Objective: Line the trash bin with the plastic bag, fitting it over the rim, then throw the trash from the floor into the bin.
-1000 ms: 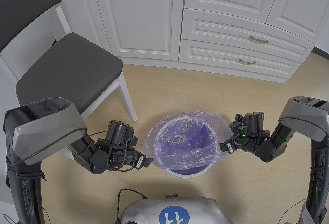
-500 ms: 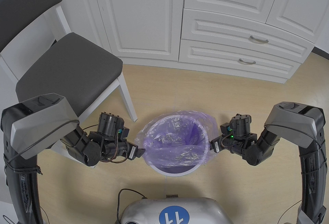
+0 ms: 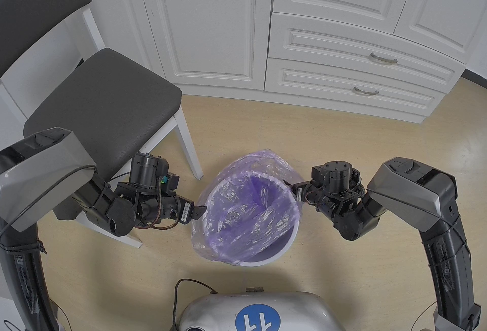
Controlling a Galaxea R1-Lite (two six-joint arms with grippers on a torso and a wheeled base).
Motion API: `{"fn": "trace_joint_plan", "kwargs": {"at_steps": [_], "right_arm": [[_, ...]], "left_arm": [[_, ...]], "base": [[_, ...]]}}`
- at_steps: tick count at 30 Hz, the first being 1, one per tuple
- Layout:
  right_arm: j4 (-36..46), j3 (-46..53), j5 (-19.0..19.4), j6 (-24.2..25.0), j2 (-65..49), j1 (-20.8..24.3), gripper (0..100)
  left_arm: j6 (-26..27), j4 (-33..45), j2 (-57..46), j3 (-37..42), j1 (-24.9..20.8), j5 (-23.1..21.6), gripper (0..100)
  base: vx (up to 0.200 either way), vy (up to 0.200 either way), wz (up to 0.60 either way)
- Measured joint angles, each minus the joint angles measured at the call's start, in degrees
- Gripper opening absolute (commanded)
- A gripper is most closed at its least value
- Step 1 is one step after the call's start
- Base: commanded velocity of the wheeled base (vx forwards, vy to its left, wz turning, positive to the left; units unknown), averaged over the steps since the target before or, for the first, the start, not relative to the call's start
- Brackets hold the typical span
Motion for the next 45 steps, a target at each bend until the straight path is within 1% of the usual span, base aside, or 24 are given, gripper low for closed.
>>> {"fn": "trace_joint_plan", "kwargs": {"at_steps": [6,9,14,17,23,30,33,37,42,45], "right_arm": [[0.0,-7.2,-0.4,5.1,3.2,-0.7,100],[-0.1,-10.3,-1.2,7.2,4.4,-1.3,100],[-1.8,-15.5,-1.8,10.6,5.6,-4.0,100],[-2.2,-16.5,-1.8,11.0,5.6,-5.7,100],[-1.7,-14.5,-1.7,10.9,3.1,-6.9,100],[-0.5,-5.3,-1.7,10.8,-5.8,-6.2,100],[4.6,-1.4,-1.7,9.8,-10.4,-4.7,100],[17.5,-0.6,-2.1,8.7,-14.8,-2.9,100],[36.2,-6.3,-3.6,8.0,-17.9,0.0,100],[48.2,-12.7,-5.6,7.4,-18.6,1.9,100]], "left_arm": [[0.0,-0.5,-0.3,0.2,-0.2,0.0,100],[0.0,-0.7,-0.4,0.3,-0.4,0.0,100],[-0.1,-1.0,-0.2,0.2,-0.5,0.0,100],[-0.1,-1.1,-0.2,0.0,-0.5,0.0,100],[-0.2,-1.2,-0.2,0.0,-0.6,0.0,100],[-0.3,-1.3,-0.5,0.3,-1.0,0.0,100],[-0.3,-1.3,-0.9,0.4,-1.0,-0.1,100],[-0.4,-1.5,-1.7,0.6,-0.9,-0.5,100],[-0.3,-3.1,-2.8,1.7,-0.6,-2.4,100],[0.2,-5.0,-3.5,2.6,0.1,-4.4,100]], "base": [[0.000,0.000,0.00],[0.000,0.000,0.00],[0.000,0.000,0.00],[0.000,0.000,0.00],[0.000,0.000,0.00],[0.000,0.000,0.00],[0.000,0.000,0.00],[0.000,0.000,0.00],[0.000,0.000,0.00],[0.000,0.000,0.00]]}}
